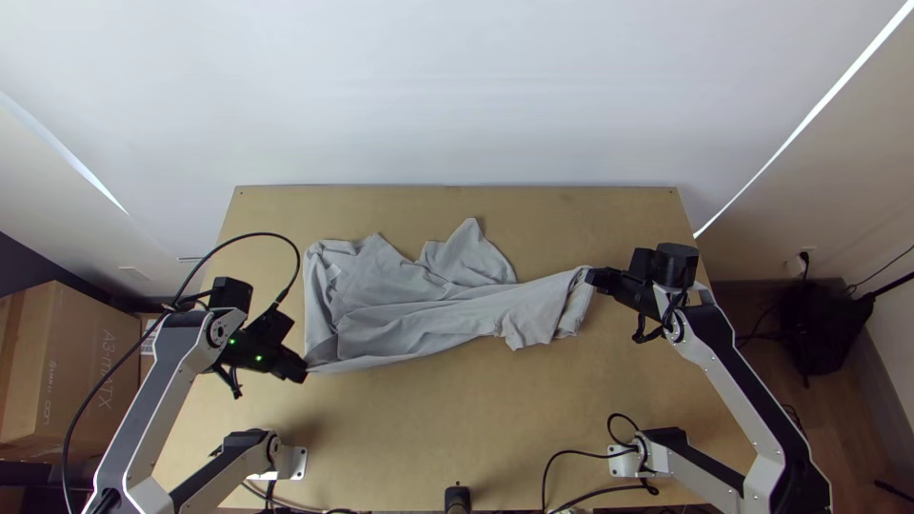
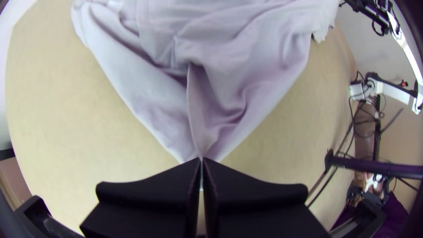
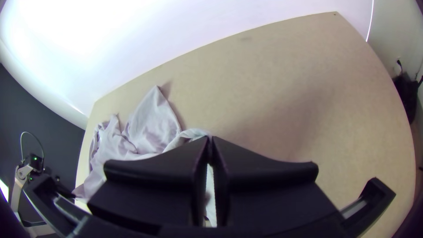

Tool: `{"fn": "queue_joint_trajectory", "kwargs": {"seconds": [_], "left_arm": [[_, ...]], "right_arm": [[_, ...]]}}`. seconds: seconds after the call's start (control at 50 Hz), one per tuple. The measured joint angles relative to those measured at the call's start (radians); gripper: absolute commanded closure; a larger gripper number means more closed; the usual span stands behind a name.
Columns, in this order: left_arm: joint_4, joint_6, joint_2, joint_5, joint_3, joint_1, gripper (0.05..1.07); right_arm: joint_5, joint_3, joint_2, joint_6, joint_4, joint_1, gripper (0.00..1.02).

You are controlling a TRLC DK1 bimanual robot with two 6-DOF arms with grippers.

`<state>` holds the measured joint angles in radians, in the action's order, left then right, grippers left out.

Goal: Fold the t-shirt

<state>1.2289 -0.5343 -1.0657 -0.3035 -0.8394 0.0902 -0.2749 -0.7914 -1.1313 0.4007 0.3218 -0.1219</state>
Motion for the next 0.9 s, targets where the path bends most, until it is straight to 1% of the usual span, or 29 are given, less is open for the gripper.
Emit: {"fn": "queue_joint_trajectory", "kwargs": {"seconds": [0.04,0.08,0.1,0.12,0.16,0.22,0.32,0.36,0.48,0.54,0.58,0.62,0.72,0.9], "left_arm": [[0.041,-0.033,0.000,0.000,0.003,0.006,0.68],[0.073,-0.061,0.002,0.000,0.003,0.005,0.36],[0.086,-0.072,0.004,0.000,0.003,0.005,0.24],[0.095,-0.088,0.007,0.000,0.003,0.005,0.17],[0.105,-0.113,0.016,0.000,0.003,0.002,0.10],[0.109,-0.140,0.034,0.000,-0.003,-0.002,0.10],[0.095,-0.138,0.031,-0.005,-0.048,-0.007,0.10],[0.083,-0.125,0.015,-0.024,-0.076,-0.007,0.10],[0.024,-0.035,-0.060,-0.086,-0.155,-0.008,0.12],[0.004,0.025,-0.117,-0.113,-0.192,-0.014,0.22],[-0.014,0.064,-0.154,-0.132,-0.208,-0.019,0.31],[-0.027,0.100,-0.188,-0.156,-0.219,-0.023,0.37],[-0.048,0.168,-0.266,-0.199,-0.229,-0.032,0.37],[-0.081,0.228,-0.327,-0.209,-0.229,-0.068,0.37]], "right_arm": [[-0.003,0.000,0.000,0.000,0.000,0.000,1.00],[-0.003,0.000,0.000,0.000,0.000,0.000,1.00],[-0.003,0.000,0.000,0.000,0.000,0.000,1.00],[-0.003,0.000,0.000,0.000,0.000,0.000,1.00],[-0.003,0.000,-0.002,0.000,-0.001,0.001,1.00],[-0.004,0.000,-0.004,0.000,-0.001,0.001,1.00],[-0.004,0.000,-0.005,0.000,-0.004,0.001,1.00],[-0.004,0.000,-0.006,0.000,-0.005,0.001,1.00],[-0.004,0.000,-0.008,0.000,-0.008,0.001,1.00],[-0.004,0.000,-0.009,0.001,-0.008,0.001,1.00],[-0.004,0.000,-0.009,0.005,-0.008,0.001,1.00],[-0.004,0.000,-0.009,0.008,-0.008,0.001,1.00],[-0.004,0.000,-0.009,0.011,-0.008,0.001,1.00],[-0.004,0.000,-0.009,0.016,-0.008,0.001,1.00]]}}
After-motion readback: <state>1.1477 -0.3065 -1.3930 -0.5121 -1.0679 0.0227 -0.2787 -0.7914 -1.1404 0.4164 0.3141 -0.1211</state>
